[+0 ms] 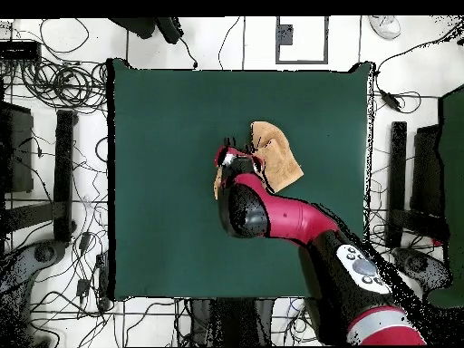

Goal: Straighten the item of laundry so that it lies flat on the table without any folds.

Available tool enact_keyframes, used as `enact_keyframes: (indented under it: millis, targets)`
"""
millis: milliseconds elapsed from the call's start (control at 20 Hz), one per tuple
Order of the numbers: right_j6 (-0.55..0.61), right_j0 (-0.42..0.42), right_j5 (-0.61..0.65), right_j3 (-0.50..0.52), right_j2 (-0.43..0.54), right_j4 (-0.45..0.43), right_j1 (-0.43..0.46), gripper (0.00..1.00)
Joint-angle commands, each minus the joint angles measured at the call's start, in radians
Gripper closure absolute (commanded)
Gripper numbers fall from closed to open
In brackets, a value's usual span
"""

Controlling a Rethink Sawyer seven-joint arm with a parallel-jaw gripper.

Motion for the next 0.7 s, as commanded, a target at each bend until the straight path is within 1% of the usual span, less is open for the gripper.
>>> enact_keyframes:
  millis: [50, 150, 350, 400, 500, 700]
  targets:
    - [0.120, 0.023, 0.135, 0.046, 0.116, -0.007, 0.040, 0.00]
    - [0.122, 0.008, 0.132, 0.045, 0.146, -0.014, 0.064, 0.00]
    - [0.126, -0.055, 0.173, 0.057, 0.259, -0.015, 0.118, 0.00]
    - [0.124, -0.085, 0.196, 0.064, 0.308, -0.013, 0.141, 0.00]
    - [0.120, -0.122, 0.226, 0.074, 0.369, -0.007, 0.171, 0.00]
    - [0.109, -0.144, 0.245, 0.085, 0.409, -0.002, 0.189, 0.00]
